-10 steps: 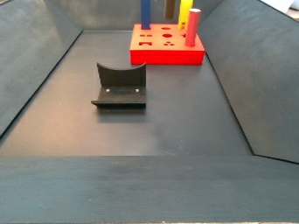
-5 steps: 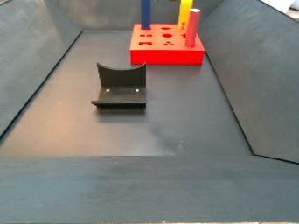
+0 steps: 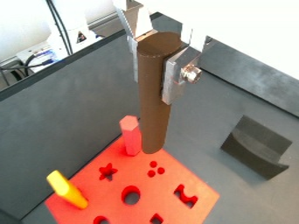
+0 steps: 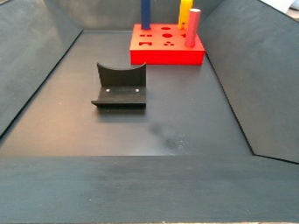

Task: Pick up the oval object. Move up. Move to above the board. Insert the oval object.
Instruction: Move to above the board, then insert the oval object.

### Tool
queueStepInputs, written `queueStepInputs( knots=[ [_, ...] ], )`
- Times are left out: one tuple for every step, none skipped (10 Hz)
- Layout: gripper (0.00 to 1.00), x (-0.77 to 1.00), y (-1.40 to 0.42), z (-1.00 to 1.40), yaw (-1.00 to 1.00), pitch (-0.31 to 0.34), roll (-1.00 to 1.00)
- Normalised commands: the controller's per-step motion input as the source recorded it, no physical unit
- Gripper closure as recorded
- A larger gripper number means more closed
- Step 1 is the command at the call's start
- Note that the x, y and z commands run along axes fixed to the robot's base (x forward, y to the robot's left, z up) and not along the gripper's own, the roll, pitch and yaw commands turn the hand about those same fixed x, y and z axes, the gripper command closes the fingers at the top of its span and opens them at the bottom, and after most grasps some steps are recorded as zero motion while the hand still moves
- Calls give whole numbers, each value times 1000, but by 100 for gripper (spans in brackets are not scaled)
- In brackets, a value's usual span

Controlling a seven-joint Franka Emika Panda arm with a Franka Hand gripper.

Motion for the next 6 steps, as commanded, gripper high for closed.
queueStepInputs(
  knots=[
    [100,68,-206,38,12,93,71],
    [100,6,0,0,0,20,0],
    [100,-503,-60,-177,-360,-280,-7],
    [100,-17,-163,-371,-851,-291,-123],
    [100,-20,-97,-366,-951,-221,-94],
    [100,0,-9,-483,-1000,-114,-23]
  ],
)
